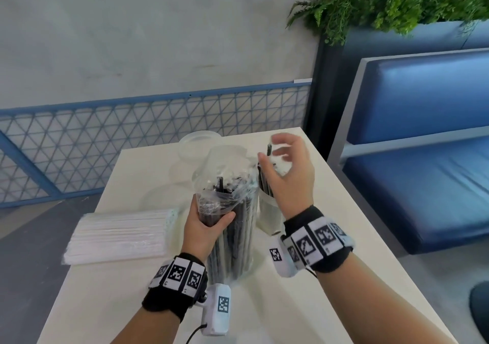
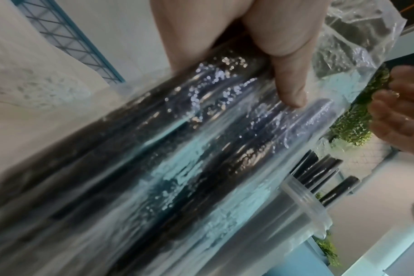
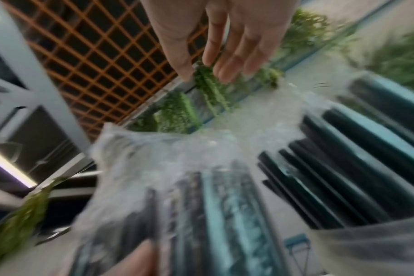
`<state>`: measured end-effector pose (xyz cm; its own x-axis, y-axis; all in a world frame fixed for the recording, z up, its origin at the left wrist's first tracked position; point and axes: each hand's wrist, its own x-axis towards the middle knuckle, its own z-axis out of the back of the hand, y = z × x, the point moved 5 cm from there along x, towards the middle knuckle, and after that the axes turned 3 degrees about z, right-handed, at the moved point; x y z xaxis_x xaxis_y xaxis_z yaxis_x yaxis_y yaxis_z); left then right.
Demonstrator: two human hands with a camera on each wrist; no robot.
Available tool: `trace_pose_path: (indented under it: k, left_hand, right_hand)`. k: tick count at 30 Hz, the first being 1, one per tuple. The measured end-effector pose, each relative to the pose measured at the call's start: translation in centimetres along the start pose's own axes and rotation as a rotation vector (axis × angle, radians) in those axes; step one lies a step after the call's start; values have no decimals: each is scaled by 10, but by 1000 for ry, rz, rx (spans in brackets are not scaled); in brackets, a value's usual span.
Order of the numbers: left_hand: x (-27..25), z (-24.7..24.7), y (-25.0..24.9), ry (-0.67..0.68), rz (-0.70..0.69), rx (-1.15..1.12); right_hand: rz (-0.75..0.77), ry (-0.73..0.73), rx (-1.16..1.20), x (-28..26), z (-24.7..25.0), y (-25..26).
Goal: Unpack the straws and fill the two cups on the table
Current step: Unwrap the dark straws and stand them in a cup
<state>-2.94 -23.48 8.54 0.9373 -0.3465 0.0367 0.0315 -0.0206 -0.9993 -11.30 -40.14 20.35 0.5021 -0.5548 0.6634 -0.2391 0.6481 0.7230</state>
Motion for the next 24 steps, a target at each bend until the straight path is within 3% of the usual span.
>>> trace_pose_path:
  k: [4,8,13,15,19,21,24]
  left_hand:
    - [-7,-1,-4,15,-38,13]
    - [-16,-4,-8,104,-46,14]
    - [-14,1,-6,107,-17,-18]
    - [-11,5,-5,80,-12,-8]
    - [-8,5,0,83,-1,27]
    - [-7,5,2,85,9,35]
    - [-7,3,2,79,16,74]
  right_hand:
    - [-137,341,-192,-26,-30,0]
    - [-216,461,-248,-34,-41,-9]
    - [-305,560,-11,-39,-44,-11]
    - [-269,586,-57,-41,-46,-13]
    - [-146,706,-361,-43,-48,-19]
    - [-50,599,-412,-38,-44,-11]
    - [199,433,-276,-29,-40,14]
